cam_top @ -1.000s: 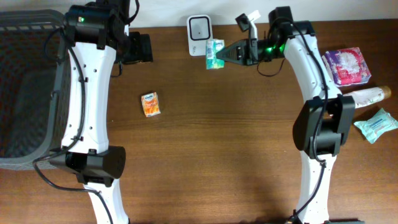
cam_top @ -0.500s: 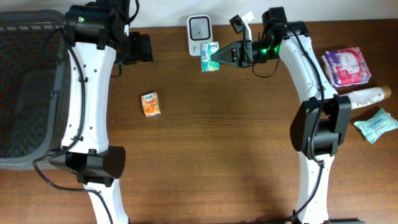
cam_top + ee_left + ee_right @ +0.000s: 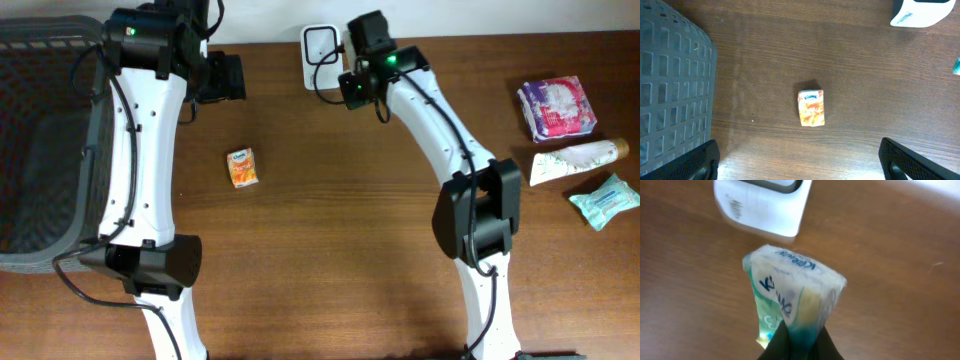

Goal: Scan the item barcode
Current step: 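Raise the teal tissue pack to the scanner with the right gripper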

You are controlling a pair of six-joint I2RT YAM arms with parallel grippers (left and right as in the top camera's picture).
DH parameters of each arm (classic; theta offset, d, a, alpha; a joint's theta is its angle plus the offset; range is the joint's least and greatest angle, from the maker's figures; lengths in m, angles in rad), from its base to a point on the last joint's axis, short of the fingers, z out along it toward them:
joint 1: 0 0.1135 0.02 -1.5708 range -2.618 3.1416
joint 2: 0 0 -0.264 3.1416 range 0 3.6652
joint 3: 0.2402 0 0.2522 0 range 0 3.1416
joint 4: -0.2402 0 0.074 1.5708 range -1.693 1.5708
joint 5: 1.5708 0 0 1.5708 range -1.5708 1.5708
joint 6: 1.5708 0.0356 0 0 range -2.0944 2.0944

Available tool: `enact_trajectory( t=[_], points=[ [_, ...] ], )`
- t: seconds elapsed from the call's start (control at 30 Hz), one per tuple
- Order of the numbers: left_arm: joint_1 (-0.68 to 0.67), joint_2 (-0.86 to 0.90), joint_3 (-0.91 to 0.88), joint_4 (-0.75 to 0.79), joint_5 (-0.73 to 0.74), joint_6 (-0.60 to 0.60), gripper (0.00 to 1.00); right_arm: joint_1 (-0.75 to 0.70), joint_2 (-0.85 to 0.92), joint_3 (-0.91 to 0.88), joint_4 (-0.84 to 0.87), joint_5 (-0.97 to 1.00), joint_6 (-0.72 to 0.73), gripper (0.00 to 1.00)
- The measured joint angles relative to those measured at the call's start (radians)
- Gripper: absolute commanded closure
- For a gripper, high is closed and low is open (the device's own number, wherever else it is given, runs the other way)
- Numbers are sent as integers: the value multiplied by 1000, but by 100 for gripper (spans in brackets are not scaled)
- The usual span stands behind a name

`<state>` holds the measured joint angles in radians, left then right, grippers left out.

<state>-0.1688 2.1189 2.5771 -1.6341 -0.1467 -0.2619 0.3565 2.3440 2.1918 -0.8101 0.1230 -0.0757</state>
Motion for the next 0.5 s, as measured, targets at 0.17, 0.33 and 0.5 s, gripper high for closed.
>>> enact_trajectory(
  t=[0.17,0.33,0.5],
  points=[
    [0,0,0,-1,0,0,1,45,15,5,388,174,-373,96],
    [0,0,0,-1,0,0,1,43,103,5,650,171,-523,96],
    [0,0,0,0,0,0,1,43,135,5,765,116,-530,96]
  ],
)
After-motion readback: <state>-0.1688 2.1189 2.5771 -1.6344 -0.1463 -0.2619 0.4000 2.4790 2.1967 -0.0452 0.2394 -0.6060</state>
